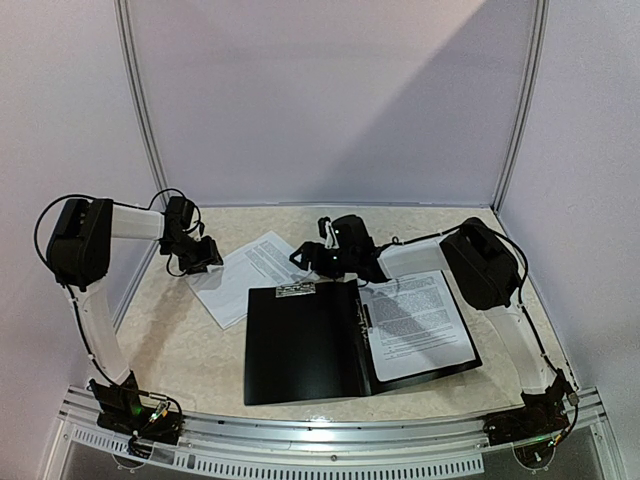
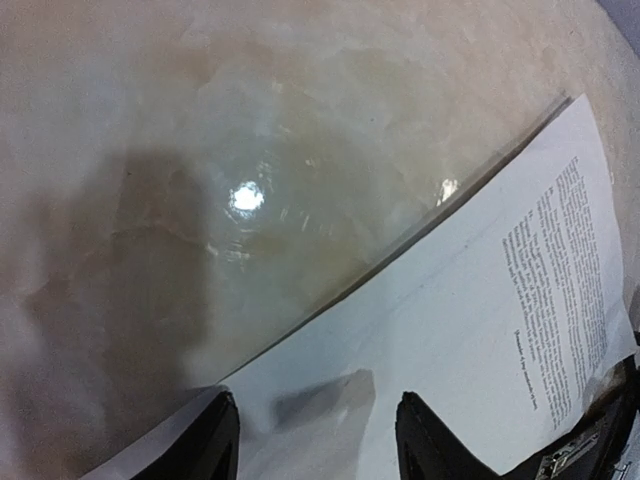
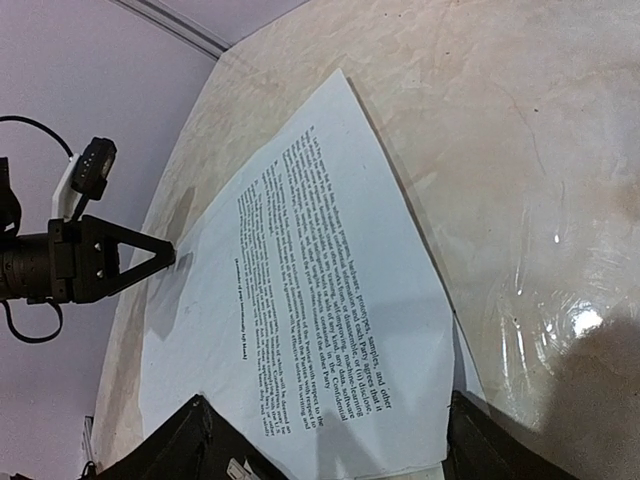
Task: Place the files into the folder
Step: Pick up the file from the corner of the board.
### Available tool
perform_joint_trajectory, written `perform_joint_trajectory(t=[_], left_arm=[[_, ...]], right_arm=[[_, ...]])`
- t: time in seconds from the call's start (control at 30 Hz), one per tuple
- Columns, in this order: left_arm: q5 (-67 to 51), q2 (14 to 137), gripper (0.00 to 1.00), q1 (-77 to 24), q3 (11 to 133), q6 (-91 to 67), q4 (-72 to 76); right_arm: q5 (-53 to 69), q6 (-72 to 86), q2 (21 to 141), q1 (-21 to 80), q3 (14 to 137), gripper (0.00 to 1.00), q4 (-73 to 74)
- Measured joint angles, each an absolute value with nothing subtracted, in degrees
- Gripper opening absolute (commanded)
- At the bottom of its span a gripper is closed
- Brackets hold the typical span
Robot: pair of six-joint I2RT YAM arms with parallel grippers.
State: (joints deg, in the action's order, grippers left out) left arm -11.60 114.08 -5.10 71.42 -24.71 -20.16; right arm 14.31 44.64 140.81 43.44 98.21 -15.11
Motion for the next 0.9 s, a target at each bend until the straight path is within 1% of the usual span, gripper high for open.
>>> perform_joint_trajectory(t=[0.07, 0.23, 0.3, 0.33, 0.4, 0.47, 0.53, 0.63, 0.8, 0.9], left_arm=[[-11.62, 114.08, 0.54, -5.10, 71.42, -24.73, -20.16], [-11.68, 114.08, 0.54, -5.10, 71.42, -24.86, -20.12], [-11.77, 114.10, 0.54, -5.08, 71.42, -24.91, -20.08], [-11.84, 114.10, 0.54, -5.08, 71.42, -24.91, -20.05], [-11.94, 114.10, 0.54, -5.08, 71.42, -24.91, -20.03], [-12.10, 114.13, 0.54, -5.06, 71.42, -24.93, -19.99], [-12.25, 114.13, 0.54, -5.06, 71.42, -24.91, -19.99], [-12.43, 114.13, 0.54, -5.06, 71.42, -24.93, -19.99], [-12.62, 114.13, 0.55, -5.06, 71.42, -24.95, -19.99], [-12.62, 113.99, 0.57, -5.02, 71.42, -25.02, -19.81]], right_arm=[[14.83, 45.06, 141.12, 43.44, 98.56, 0.73, -15.42], [15.75, 46.57, 142.28, 43.44, 99.74, 0.71, -15.88], [15.77, 47.11, 142.50, 43.44, 99.90, 0.66, -15.94], [15.73, 47.33, 142.65, 43.44, 99.94, 0.62, -15.92], [15.73, 47.90, 143.20, 43.44, 100.44, 0.49, -15.86], [15.75, 48.25, 144.07, 43.44, 101.69, 0.30, -15.64], [15.81, 49.19, 145.29, 43.44, 103.28, 0.15, -15.57], [16.14, 50.11, 146.63, 43.44, 105.01, 0.01, -15.49], [15.94, 50.94, 147.94, 43.44, 107.24, 0.00, -15.35], [15.55, 50.15, 148.75, 43.42, 110.63, 0.00, -14.17]])
